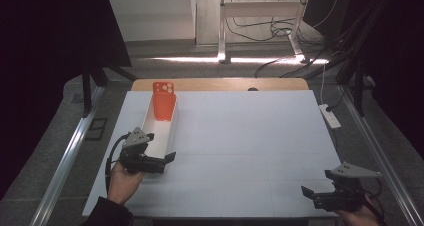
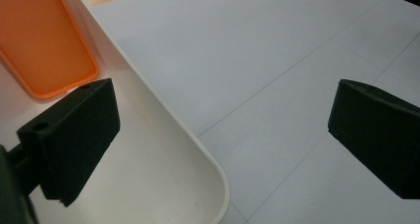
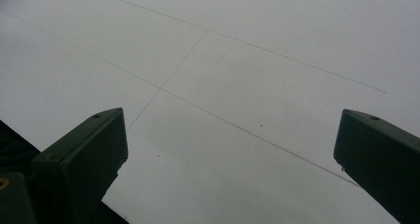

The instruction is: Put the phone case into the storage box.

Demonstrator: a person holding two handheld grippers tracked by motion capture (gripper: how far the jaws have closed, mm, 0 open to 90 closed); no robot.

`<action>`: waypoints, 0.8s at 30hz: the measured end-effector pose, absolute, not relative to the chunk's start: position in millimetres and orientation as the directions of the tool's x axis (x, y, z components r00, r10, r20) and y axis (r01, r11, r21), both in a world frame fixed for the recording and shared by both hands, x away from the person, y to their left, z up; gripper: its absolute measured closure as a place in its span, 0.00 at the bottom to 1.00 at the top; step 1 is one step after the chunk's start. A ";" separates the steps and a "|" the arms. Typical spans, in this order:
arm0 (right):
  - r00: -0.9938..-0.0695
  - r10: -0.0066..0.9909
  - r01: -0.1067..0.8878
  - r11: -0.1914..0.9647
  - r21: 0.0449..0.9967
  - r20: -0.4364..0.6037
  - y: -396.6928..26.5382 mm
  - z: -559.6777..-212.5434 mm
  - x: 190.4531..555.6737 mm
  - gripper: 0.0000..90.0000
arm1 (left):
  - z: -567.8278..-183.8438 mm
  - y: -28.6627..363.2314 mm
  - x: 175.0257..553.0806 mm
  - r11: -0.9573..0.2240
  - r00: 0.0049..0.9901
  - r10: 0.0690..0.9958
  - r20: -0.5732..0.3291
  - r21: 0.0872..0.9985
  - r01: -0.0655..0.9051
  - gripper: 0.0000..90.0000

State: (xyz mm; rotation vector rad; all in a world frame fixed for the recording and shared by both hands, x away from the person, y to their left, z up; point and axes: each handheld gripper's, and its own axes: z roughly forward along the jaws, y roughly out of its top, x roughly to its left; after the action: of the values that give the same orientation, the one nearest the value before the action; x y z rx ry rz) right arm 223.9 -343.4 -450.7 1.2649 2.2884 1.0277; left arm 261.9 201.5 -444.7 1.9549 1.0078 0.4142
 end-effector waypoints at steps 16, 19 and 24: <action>-0.551 0.833 0.593 0.346 0.727 0.053 -343.3 -450.7 223.7 0.01 | -446.2 212.2 242.0 -0.257 0.590 0.800 -0.110 0.826 0.502 0.00; -0.551 0.833 0.593 0.346 0.727 0.053 -343.3 -450.7 223.7 0.01 | -446.7 214.2 238.9 -0.253 0.584 0.804 -0.111 0.825 0.505 0.00; -0.550 0.833 0.592 0.344 0.729 0.054 -343.0 -450.8 223.5 0.01 | -448.1 218.4 232.1 -0.251 0.575 0.811 -0.108 0.824 0.508 0.00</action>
State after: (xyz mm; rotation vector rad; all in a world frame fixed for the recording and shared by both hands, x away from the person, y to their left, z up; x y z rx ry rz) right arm 223.5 -343.0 -450.8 1.2633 2.2844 1.0306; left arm 232.1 218.4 -448.1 1.9183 1.0623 0.4290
